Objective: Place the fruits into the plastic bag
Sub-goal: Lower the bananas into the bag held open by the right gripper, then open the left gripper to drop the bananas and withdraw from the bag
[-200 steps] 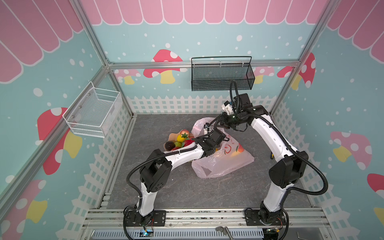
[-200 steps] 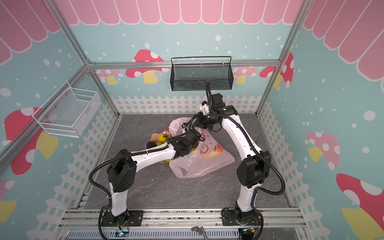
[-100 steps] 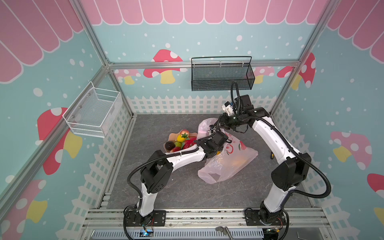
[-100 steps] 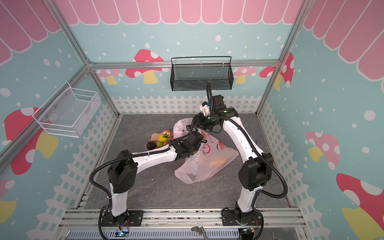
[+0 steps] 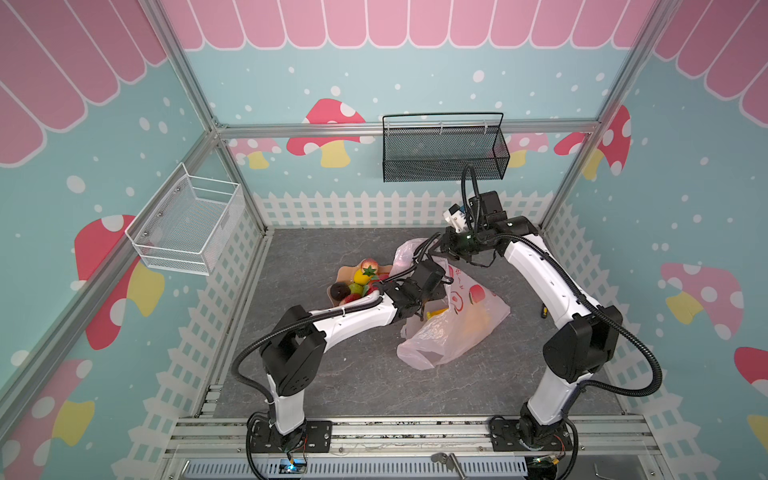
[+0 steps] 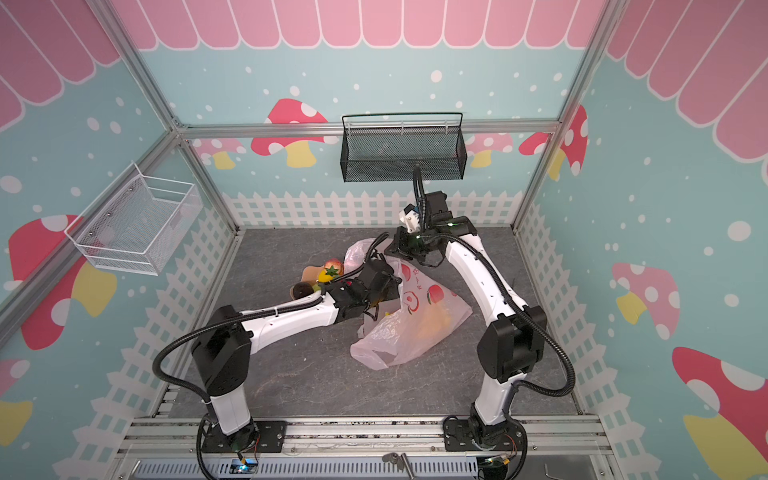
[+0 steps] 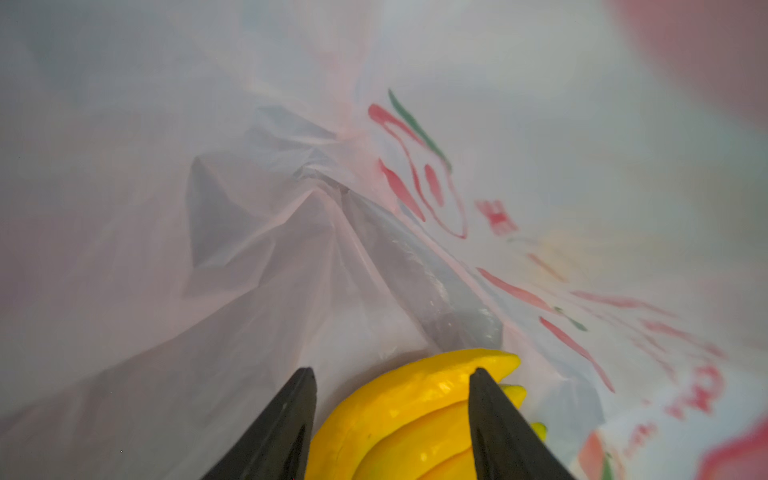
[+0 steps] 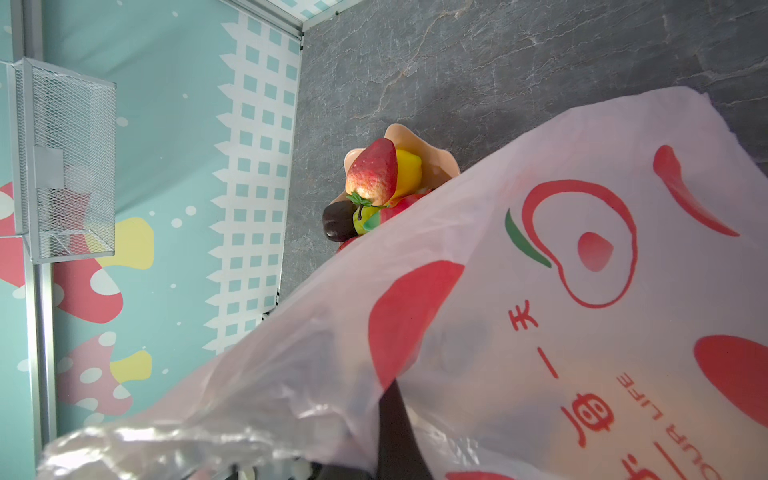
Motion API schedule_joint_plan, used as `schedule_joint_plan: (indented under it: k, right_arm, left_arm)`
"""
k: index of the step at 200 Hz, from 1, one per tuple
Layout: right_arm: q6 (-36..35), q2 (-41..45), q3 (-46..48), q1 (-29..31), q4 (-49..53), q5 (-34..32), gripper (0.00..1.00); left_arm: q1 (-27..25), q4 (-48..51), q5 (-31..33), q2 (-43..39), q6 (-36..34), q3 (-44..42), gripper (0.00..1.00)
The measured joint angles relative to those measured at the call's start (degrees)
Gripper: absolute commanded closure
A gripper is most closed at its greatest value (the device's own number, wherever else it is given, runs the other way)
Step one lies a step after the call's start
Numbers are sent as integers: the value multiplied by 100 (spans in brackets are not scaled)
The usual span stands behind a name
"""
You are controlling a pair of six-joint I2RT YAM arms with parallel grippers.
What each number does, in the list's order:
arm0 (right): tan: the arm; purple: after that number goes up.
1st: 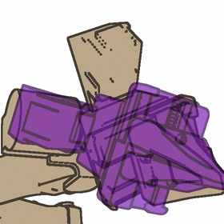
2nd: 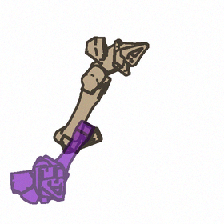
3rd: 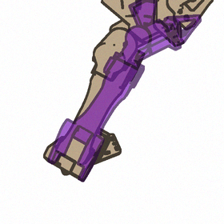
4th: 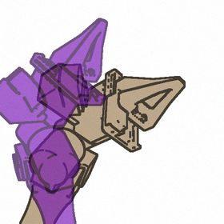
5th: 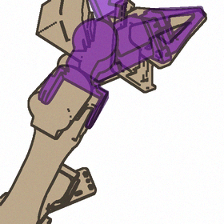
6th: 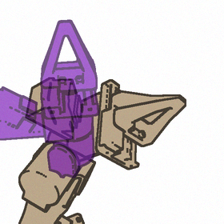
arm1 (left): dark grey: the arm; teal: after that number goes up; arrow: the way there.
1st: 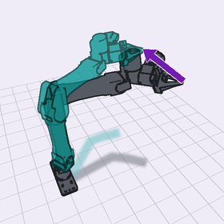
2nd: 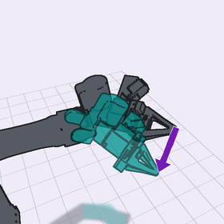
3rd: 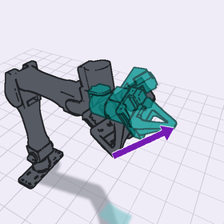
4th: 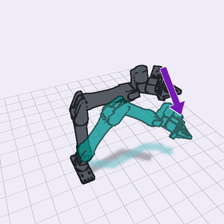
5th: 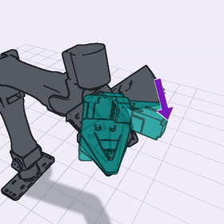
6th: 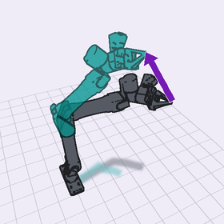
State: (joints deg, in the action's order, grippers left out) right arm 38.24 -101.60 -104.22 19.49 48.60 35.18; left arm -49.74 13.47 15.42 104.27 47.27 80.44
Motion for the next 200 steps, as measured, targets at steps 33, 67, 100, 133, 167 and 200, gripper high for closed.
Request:
schedule_joint_plan:
  k: [33,67,100,133,167,200]
  right_arm:
    - [-4,39,0,-44,0,-2,100]
    - [-7,83,0,-85,0,-11,100]
    - [-31,85,0,-90,0,-4,100]
    - [-68,85,0,-63,0,125,100]
    - [-116,85,-9,31,2,369,100]
    - [-133,85,-70,59,9,424,100]
  left_arm:
    - [17,219,-275,-595,-87,-140,38]
    - [17,667,-527,-1051,-208,-310,38]
    - [17,1239,-737,-1600,-389,-514,38]
    - [15,1919,-640,-2341,-511,-955,38]
    - [48,2319,-452,-3018,-614,-1493,38]
    - [98,2179,-494,-3147,-817,-1587,38]
